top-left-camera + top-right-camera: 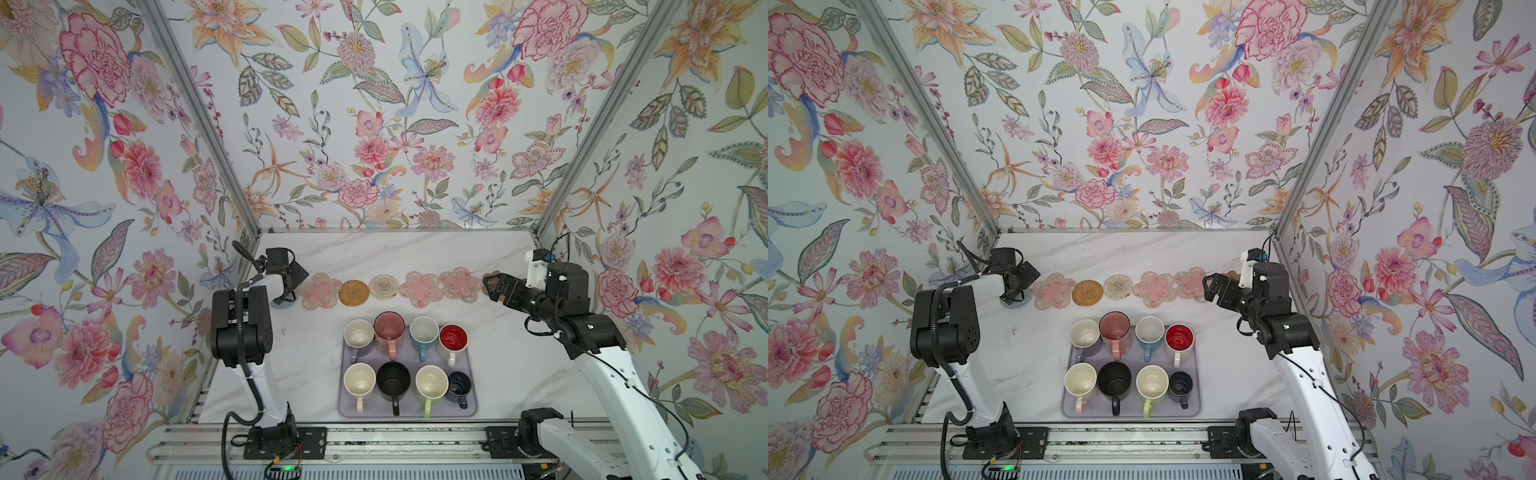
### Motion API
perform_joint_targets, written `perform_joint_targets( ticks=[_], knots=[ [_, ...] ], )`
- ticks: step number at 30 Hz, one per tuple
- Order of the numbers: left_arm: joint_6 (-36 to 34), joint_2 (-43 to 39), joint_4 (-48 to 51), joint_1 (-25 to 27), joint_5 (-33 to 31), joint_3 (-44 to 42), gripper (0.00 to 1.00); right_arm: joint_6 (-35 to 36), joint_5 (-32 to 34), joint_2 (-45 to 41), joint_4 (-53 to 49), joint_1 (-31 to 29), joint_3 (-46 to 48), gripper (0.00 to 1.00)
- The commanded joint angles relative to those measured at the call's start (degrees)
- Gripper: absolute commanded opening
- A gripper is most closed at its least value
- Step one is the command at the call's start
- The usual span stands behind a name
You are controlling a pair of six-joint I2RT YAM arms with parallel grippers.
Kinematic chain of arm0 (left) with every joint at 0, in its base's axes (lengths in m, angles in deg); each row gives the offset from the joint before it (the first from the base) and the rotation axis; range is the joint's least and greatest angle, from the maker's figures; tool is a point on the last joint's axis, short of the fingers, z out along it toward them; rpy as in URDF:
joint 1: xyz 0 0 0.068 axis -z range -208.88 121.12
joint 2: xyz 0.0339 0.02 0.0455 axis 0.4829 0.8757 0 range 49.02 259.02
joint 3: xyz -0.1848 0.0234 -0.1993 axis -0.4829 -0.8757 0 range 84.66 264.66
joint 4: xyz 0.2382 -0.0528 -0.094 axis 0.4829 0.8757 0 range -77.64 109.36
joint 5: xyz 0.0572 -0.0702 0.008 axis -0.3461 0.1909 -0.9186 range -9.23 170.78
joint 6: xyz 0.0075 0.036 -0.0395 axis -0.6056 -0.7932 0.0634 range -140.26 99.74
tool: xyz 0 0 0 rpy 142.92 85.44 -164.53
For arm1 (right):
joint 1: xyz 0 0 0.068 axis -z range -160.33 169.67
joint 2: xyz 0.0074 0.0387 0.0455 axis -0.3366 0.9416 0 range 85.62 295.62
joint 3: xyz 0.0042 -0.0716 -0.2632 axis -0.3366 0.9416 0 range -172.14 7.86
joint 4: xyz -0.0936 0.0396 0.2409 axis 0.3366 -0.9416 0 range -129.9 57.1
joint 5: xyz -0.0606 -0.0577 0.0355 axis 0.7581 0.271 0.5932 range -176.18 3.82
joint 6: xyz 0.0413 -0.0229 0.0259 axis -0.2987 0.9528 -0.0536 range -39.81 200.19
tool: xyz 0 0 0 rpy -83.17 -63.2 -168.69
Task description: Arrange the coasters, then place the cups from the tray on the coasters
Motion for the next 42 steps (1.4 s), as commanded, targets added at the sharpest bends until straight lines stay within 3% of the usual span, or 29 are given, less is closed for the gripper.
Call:
perform_joint_targets(
  ticks=[1, 7, 14, 19, 23, 28, 37, 42],
  knots=[
    [-1.7, -0.07, 6.72, 0.02, 1.34, 0.83, 0.99, -0.53, 0.84, -0.24, -0.71, 0.28, -0.98, 0.99],
    [-5.34, -8.85, 10.48, -0.64, -1.1, 3.43, 0.99, -0.45, 0.38, -0.87, -1.94, 0.41, -0.63, 0.99],
    [-11.84, -28.89, 15.53, 2.68, -1.0, -0.41, 0.99, -0.65, -0.01, -2.0, -5.87, 0.14, 1.18, 0.99],
    [-12.07, -46.31, 16.11, 8.63, 0.07, -15.73, 0.99, -0.95, 0.06, -1.96, -9.13, -0.49, 1.88, 0.99],
    [-9.47, -64.32, 13.56, 9.94, 5.68, -32.39, 0.99, -1.5, -0.85, -2.96, -13.78, -1.54, 1.4, 0.99],
    [-5.64, -80.67, 13.64, 9.94, 10.46, -39.95, 0.99, -4.32, -0.42, -7.54, -18.67, -4.31, 4.95, 0.99],
    [-9.41, -80.98, 16.84, 10.13, 12.78, -37.08, 0.99, -8.5, 2.97, -14.55, -25.2, -12.03, 8.54, 0.96],
    [-11.9, -81.05, 17.81, 10.07, 12.81, -35.61, 0.99, -14.52, 6.15, -18.4, -26.12, -20.31, 12.44, 0.93]
  ],
)
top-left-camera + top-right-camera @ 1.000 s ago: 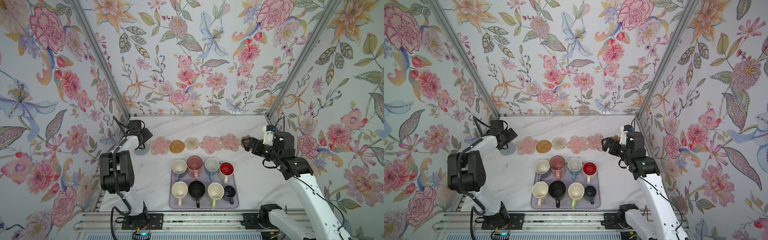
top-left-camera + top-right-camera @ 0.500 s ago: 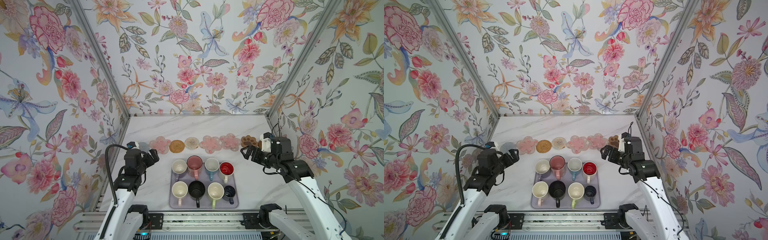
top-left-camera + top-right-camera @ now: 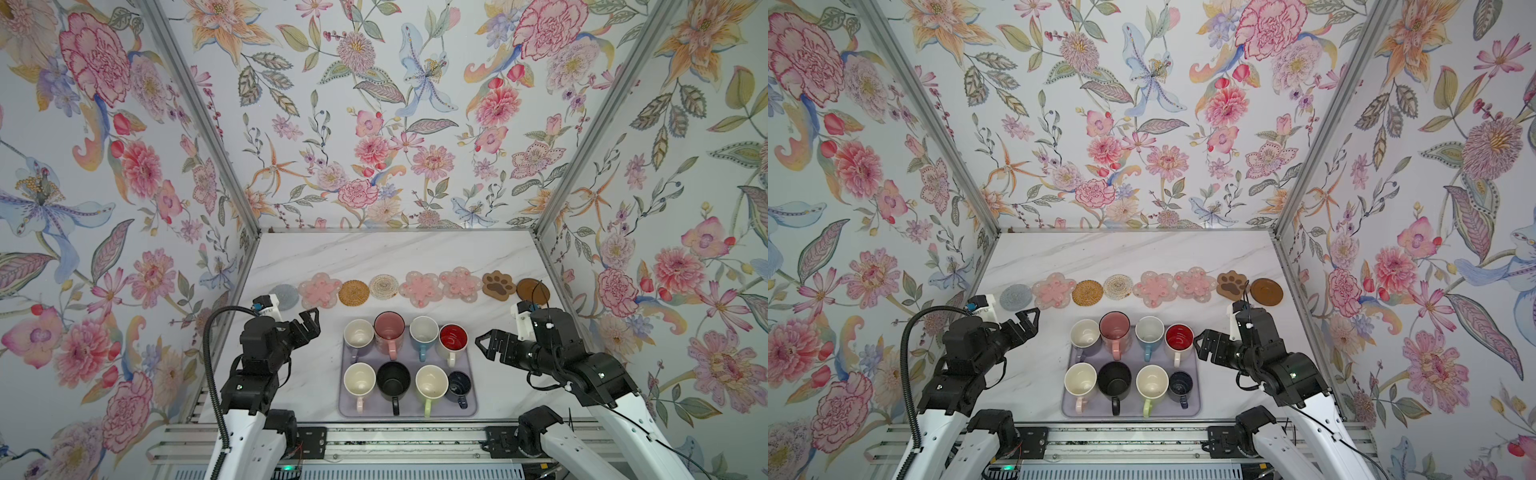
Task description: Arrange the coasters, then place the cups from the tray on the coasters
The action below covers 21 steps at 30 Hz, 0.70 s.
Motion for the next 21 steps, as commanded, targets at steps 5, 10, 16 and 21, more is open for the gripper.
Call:
perform_joint_targets(
  ticks=[5, 10, 16, 21],
  knots=[
    [-3.15, -0.79, 1.57, -0.03, 0.38, 2.54, 0.99, -12.86, 9.95, -5.76, -3.53, -15.28, 4.9, 0.9],
    [-3.05, -2.17, 0.44, 0.03, -0.09, 1.77, 0.99, -21.05, 17.43, -6.24, -1.44, -28.28, 8.54, 0.88],
    [-2.88, -3.64, 0.65, -0.03, -0.66, 1.58, 0.99, -28.32, 26.83, 0.22, 0.27, -43.95, 9.93, 0.88],
    [-2.79, -4.79, 0.66, -0.03, -1.37, 1.51, 0.99, -33.19, 29.29, 4.37, 2.85, -52.05, 11.61, 0.84]
  ],
)
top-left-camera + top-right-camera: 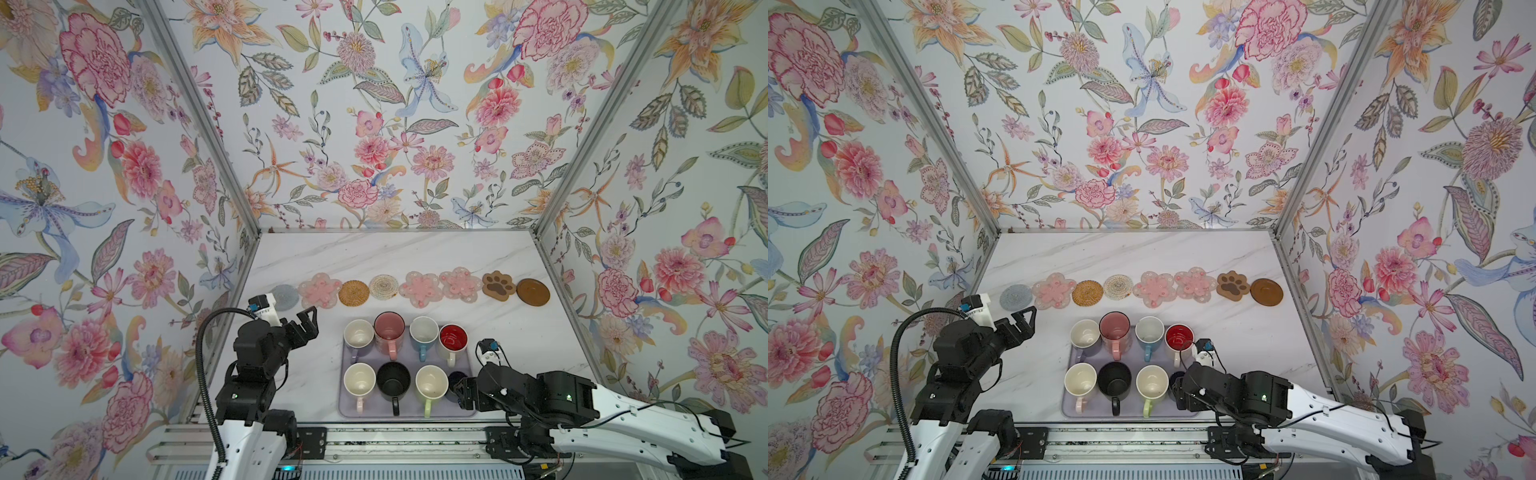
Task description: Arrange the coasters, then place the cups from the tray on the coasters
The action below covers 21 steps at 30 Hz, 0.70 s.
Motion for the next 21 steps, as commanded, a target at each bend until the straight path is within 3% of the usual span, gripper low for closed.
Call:
perform_joint_targets(
  ticks=[1, 8, 21],
  knots=[
    [-0.96, -0.94, 0.21, -0.05, -1.16, 0.37, 0.99, -5.96, 4.66, 1.82, 1.75, -3.66, 1.95, 0.83],
    [-0.87, -1.59, 0.36, 0.0, -1.37, 0.41, 0.99, -11.86, 6.78, 2.01, 1.9, -9.4, 5.9, 0.68],
    [-0.69, -2.65, -0.19, -0.04, -1.82, -0.02, 0.99, -11.2, 7.24, 6.52, 5.0, -9.61, 6.87, 0.53]
  ],
)
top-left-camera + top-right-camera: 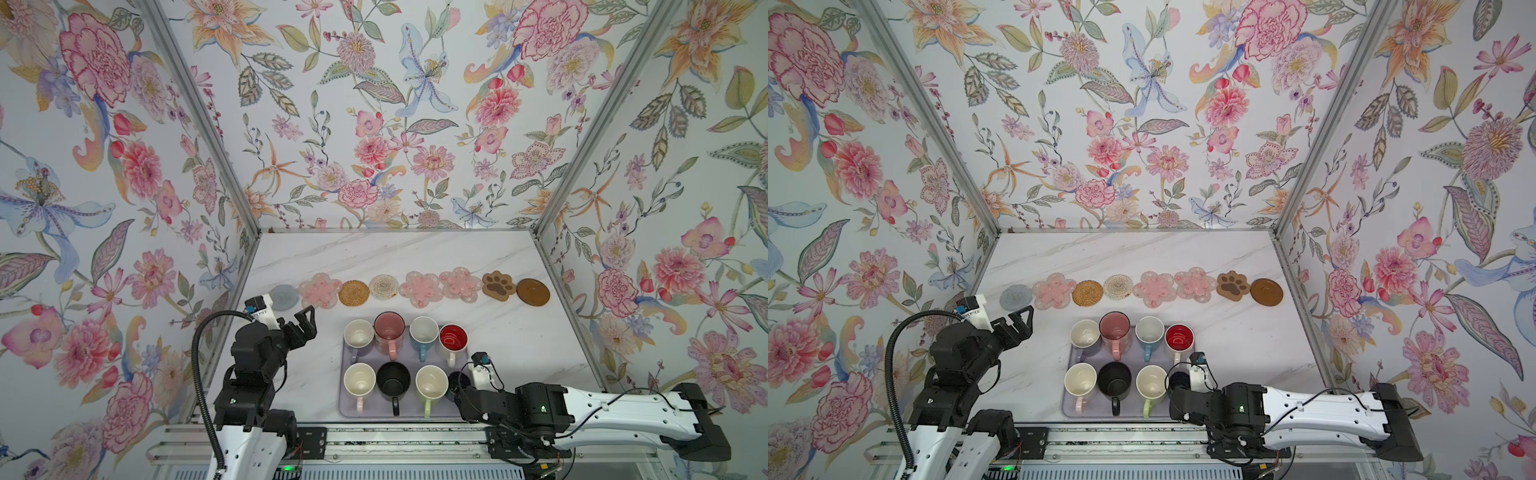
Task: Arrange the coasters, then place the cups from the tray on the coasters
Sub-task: 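Grasp the dark blue mug by its rim with the right gripper and lift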
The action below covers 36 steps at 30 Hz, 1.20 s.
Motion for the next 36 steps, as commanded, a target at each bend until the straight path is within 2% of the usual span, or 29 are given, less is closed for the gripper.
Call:
perform_joint_targets(
  ticks=[1, 17, 26, 32, 36],
  knots=[
    [-0.68, -0.83, -0.18, -0.02, -0.28, -0.01, 0.99, -0.53, 1.56, 1.64, 0.28, -0.35, 0.18, 0.52],
    [-0.52, -1.24, -0.18, -0.03, -0.43, -0.05, 0.99, 0.27, 2.93, 4.6, 0.62, 0.7, 1.54, 0.33],
    [-0.51, -1.68, -0.3, -0.04, -0.48, -0.13, 0.99, 3.51, 1.89, 5.33, 0.22, 1.89, 0.41, 0.16],
    [-0.43, -1.51, -0.4, 0.03, -0.5, -0.19, 0.99, 4.63, 3.47, 6.94, -5.73, 1.98, -4.93, 0.0],
    [-0.43, -1.28, -0.47, 0.02, -0.49, -0.14, 0.99, 4.15, 5.24, 7.05, -12.02, 2.56, -9.87, 0.0]
  ],
)
